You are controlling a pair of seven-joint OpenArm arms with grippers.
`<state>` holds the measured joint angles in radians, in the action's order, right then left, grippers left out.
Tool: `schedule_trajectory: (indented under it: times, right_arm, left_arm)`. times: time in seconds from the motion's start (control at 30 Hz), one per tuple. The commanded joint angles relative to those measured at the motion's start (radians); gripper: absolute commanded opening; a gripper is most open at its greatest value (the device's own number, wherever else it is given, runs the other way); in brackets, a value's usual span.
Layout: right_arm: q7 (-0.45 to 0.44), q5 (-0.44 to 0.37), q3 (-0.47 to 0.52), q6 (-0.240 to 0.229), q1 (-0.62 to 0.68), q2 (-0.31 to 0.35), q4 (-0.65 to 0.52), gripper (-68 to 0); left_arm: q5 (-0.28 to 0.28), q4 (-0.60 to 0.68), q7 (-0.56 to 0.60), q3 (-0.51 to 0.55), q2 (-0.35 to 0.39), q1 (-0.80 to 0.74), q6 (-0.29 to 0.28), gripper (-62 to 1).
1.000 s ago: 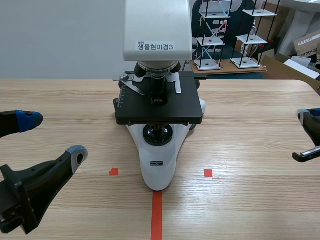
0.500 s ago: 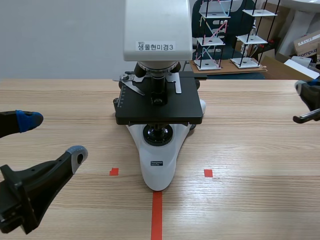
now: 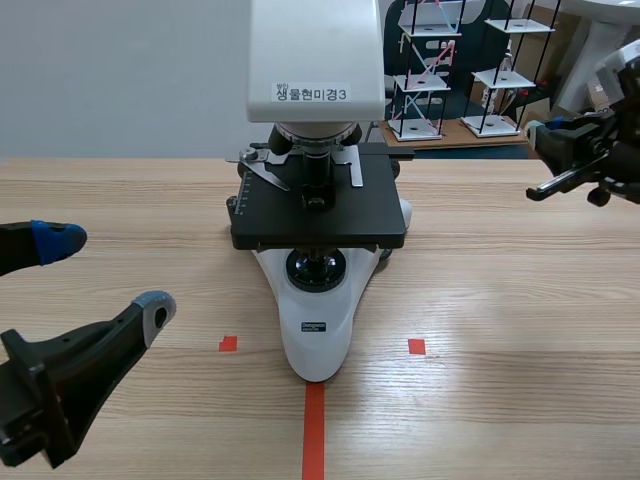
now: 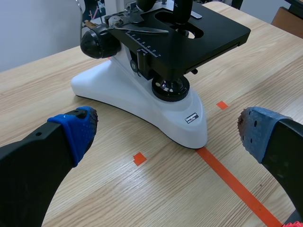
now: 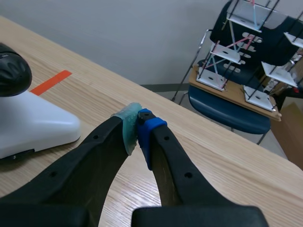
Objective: Point at the fine focus knob
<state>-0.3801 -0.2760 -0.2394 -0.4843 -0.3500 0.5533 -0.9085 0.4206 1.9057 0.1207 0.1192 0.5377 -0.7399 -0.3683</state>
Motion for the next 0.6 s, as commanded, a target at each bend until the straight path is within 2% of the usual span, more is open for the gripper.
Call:
schedule_trajectory:
  times: [0.0, 0.2, 0.4, 0.57]
  right_arm:
    - [-0.031, 0.003, -0.003, -0.015, -0.050, -0.002, 0.029, -67.5]
    - [-0.120, 0.079, -0.025, -0.094, -0.139, -0.042, 0.171, -67.6]
    - [-0.173, 0.146, -0.025, -0.197, -0.147, -0.061, 0.187, -67.6]
    - [-0.173, 0.180, -0.025, -0.198, -0.146, -0.069, 0.187, -67.5]
  left_arm:
    - [0.010, 0.021, 0.013, 0.005, -0.003, -0.008, -0.001, 1.4]
    - [0.010, 0.021, 0.013, 0.005, -0.003, -0.008, -0.001, 1.4]
    - [0.010, 0.021, 0.014, 0.005, -0.003, -0.008, -0.001, 1.4]
    - [0.010, 0.021, 0.014, 0.005, -0.003, -0.008, -0.001, 1.4]
